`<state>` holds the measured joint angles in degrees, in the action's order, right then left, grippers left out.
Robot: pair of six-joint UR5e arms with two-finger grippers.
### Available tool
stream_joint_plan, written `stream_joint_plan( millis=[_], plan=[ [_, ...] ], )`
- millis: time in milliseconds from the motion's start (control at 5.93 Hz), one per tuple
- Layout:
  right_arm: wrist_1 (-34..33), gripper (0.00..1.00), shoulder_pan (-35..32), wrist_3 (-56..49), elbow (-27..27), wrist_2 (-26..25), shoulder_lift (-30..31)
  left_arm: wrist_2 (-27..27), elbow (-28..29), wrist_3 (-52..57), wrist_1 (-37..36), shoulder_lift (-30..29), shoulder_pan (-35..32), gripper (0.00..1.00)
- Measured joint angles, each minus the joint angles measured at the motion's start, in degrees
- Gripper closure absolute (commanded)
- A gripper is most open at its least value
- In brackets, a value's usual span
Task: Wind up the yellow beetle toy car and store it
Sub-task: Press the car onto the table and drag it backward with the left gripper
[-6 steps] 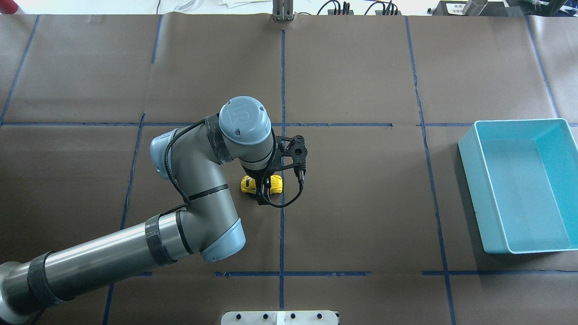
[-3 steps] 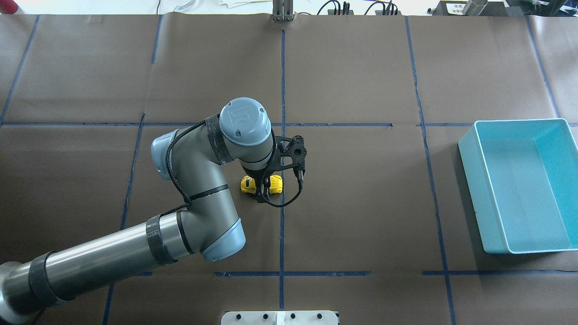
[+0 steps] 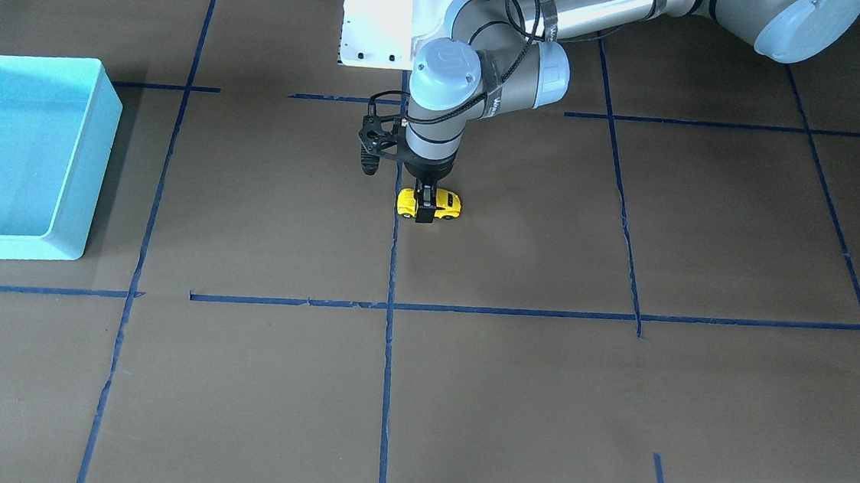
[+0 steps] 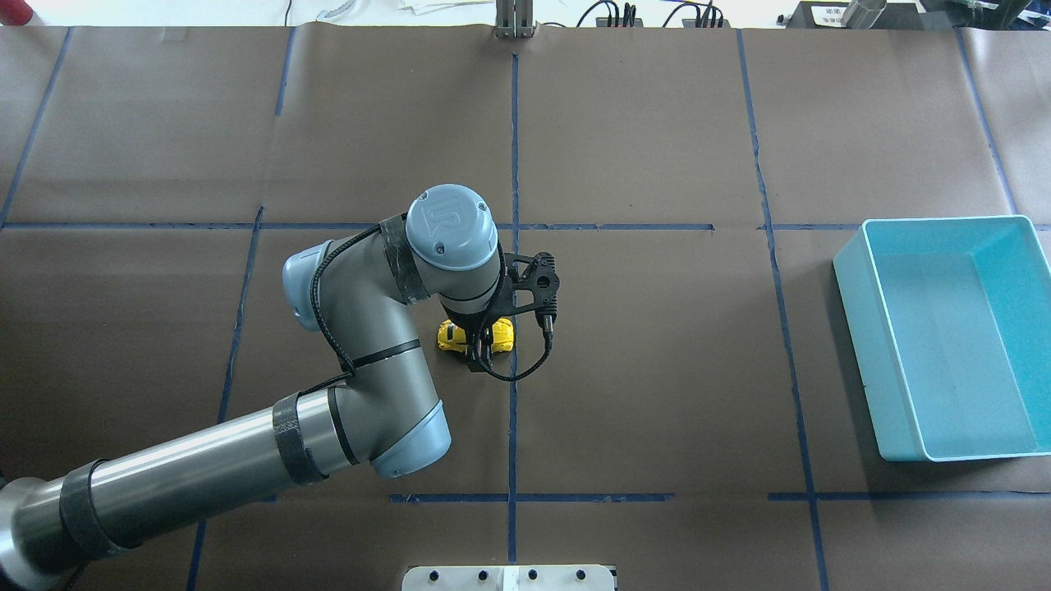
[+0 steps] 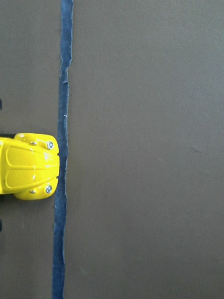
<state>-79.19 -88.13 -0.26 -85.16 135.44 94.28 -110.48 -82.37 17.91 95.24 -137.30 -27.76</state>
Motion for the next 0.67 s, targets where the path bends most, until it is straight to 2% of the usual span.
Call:
stream_joint_plan(
  millis=[506, 674],
  plan=[
    [0.00, 0.00, 0.00, -0.03, 0.04, -0.50, 0.24, 0.00, 0.99, -0.08, -1.31, -0.94, 0.15, 0.35],
    [0.00, 0.00, 0.01, -0.04, 0.06, -0.64, 0.27, 0.00, 1.48, -0.09, -1.91, -1.36, 0.15, 0.63]
  ],
)
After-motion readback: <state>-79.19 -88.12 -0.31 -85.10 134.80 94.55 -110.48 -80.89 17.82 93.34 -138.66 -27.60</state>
